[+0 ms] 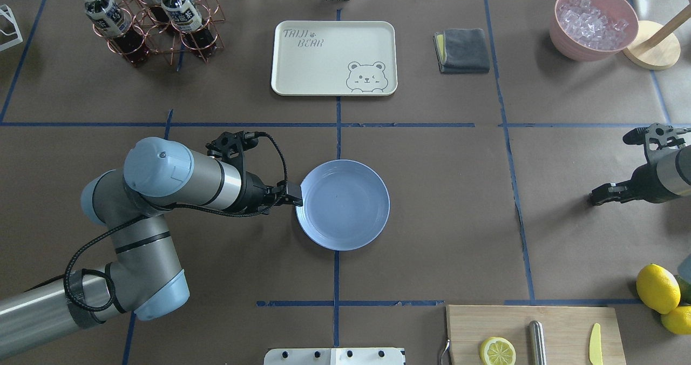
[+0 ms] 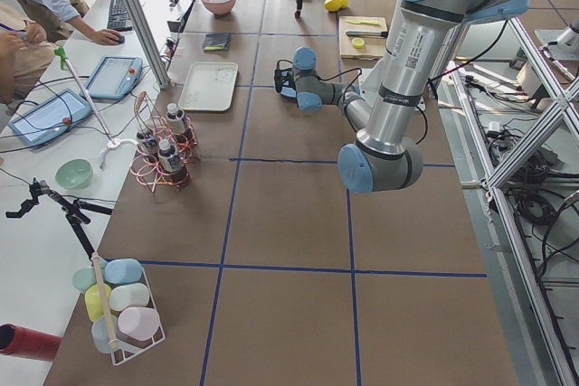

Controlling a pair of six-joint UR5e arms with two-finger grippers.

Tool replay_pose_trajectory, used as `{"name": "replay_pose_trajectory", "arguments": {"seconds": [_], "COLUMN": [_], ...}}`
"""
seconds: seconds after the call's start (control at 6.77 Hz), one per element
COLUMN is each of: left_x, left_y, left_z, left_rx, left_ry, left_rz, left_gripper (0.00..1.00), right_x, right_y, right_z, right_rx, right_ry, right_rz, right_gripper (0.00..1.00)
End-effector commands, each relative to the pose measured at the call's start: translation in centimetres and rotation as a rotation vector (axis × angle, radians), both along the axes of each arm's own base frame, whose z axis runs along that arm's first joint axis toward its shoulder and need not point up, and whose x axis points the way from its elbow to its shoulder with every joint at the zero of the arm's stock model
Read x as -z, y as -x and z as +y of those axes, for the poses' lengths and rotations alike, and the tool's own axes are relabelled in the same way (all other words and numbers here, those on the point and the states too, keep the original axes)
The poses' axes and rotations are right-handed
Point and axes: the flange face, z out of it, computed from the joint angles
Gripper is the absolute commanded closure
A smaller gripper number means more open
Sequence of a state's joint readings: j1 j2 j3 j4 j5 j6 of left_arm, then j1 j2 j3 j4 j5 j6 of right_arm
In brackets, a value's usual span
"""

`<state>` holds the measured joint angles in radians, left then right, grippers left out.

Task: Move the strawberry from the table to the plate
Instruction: 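Hold the plate with the left gripper while the right gripper grasps the red strawberry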

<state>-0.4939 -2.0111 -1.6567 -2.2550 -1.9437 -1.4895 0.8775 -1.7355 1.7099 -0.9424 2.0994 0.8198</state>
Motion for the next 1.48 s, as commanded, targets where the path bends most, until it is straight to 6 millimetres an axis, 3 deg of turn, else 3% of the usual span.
{"name": "replay_pose_trajectory", "arguments": {"seconds": [0.0, 0.3, 0.44, 0.59, 0.89, 1.18, 1.33], "left_x": [-0.1, -0.1, -0.1, -0.1, 0.4, 2.1, 2.5], "left_y": [0.1, 0.1, 0.1, 0.1, 0.3, 1.4, 1.8], "left_z": [-0.1, -0.1, -0.1, -0.1, 0.0, 0.3, 0.2], "left_rx": [0.002, 0.002, 0.002, 0.002, 0.001, 0.004, 0.008], "left_ry": [0.001, 0.001, 0.001, 0.001, -0.002, -0.020, -0.024], "left_rz": [-0.001, -0.001, -0.001, -0.001, 0.008, 0.041, 0.049], "left_gripper": [0.14, 0.14, 0.14, 0.14, 0.13, 0.13, 0.13], "right_x": [0.0, 0.3, 0.5, 1.1, 8.5, 20.2, 25.5], "right_y": [0.7, 1.0, 1.1, 1.1, 2.1, 13.1, 18.6], "right_z": [-0.4, -0.7, -0.9, -0.9, -1.8, -2.3, -0.9], "right_rx": [0.005, 0.005, 0.005, 0.004, -0.082, -0.218, -0.237], "right_ry": [-0.002, -0.007, -0.009, -0.020, -0.009, 0.153, 0.228], "right_rz": [-0.001, -0.005, -0.007, -0.016, -0.118, -0.301, -0.369], "right_gripper": [0.41, 0.72, 0.96, 1.00, 1.00, 1.00, 1.00]}}
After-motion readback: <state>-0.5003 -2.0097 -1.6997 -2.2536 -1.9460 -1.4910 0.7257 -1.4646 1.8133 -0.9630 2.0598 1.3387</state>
